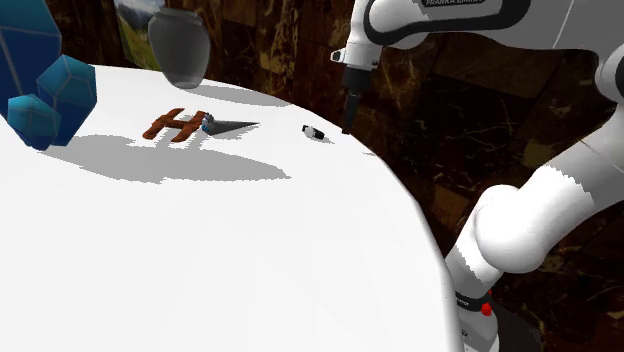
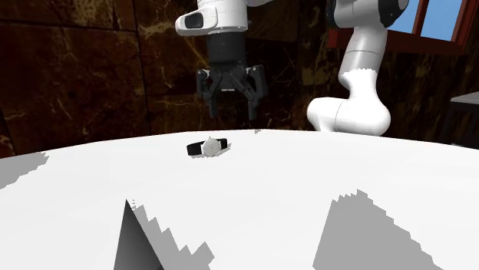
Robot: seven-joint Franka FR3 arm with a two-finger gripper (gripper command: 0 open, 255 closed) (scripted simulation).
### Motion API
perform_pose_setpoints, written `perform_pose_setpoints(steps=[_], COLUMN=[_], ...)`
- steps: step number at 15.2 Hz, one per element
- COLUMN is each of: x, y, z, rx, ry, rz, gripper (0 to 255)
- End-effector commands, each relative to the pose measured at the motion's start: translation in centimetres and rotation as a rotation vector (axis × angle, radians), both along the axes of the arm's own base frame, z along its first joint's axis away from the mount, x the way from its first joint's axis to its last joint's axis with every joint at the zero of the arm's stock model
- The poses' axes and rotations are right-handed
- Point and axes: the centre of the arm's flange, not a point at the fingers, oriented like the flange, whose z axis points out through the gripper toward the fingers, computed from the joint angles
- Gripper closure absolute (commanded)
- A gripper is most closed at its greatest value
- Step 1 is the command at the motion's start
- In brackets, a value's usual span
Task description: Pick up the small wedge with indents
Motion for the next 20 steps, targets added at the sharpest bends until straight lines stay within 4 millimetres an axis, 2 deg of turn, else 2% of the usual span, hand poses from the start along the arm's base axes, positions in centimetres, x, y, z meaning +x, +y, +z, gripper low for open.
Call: perform_pose_setpoints(steps=[1,5,10,15,20], x=[2.4,6.9,12.1,16.5,20.0], y=[0.6,2.5,5.9,10.2,15.3], z=[0.0,-0.3,-0.4,-0.2,0.3], rx=[0.016,0.047,0.086,0.125,0.164], ry=[-0.012,-0.035,-0.062,-0.090,-0.117], rz=[0.084,0.241,0.437,0.634,0.830], gripper=[0,0,0,0,0])
